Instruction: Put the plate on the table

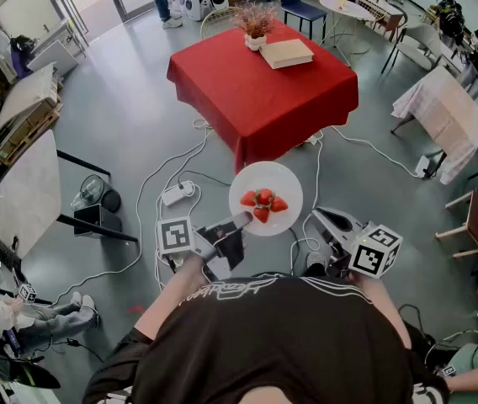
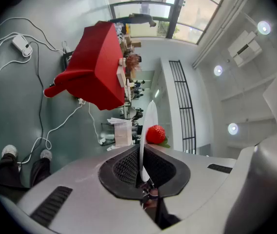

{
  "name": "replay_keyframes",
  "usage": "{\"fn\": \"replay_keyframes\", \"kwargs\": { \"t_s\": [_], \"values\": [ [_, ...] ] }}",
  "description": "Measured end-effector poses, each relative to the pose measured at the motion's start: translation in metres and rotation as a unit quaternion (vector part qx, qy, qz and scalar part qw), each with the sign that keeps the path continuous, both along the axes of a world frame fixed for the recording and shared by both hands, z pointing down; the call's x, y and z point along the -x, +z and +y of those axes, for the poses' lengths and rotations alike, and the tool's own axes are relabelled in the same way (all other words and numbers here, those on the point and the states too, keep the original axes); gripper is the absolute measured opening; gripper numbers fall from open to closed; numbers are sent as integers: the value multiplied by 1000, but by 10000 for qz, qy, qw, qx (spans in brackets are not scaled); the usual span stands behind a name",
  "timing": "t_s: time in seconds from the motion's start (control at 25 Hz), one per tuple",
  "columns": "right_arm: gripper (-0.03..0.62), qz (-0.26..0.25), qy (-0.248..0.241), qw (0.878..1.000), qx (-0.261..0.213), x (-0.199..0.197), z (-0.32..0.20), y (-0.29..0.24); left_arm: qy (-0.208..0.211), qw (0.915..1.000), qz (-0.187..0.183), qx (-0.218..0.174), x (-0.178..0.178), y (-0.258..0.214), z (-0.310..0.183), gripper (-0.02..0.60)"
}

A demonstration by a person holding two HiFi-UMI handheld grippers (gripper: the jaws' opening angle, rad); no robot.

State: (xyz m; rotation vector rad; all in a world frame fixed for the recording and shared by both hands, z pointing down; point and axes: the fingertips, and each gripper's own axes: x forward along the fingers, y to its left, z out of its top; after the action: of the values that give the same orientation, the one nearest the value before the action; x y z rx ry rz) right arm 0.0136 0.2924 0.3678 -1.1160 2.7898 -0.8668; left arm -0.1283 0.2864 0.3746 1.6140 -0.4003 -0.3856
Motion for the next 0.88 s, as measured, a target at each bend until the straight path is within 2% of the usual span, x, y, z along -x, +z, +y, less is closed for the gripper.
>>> {"fn": "replay_keyframes", "kwargs": {
  "t_s": [0.56,0.68,0.88],
  "values": [
    [8,20,19,10000,-46,10,-1,-1,-29,10000,88,19,12,1,-6,18],
    [8,-107,60,9999,-29,6,0,1,-30,9999,123,14,10,1,-10,18],
    [8,-93,-56,9999,-106,5,0,-1,-91,9998,156,-25,12,2,-18,18]
  ]
}}
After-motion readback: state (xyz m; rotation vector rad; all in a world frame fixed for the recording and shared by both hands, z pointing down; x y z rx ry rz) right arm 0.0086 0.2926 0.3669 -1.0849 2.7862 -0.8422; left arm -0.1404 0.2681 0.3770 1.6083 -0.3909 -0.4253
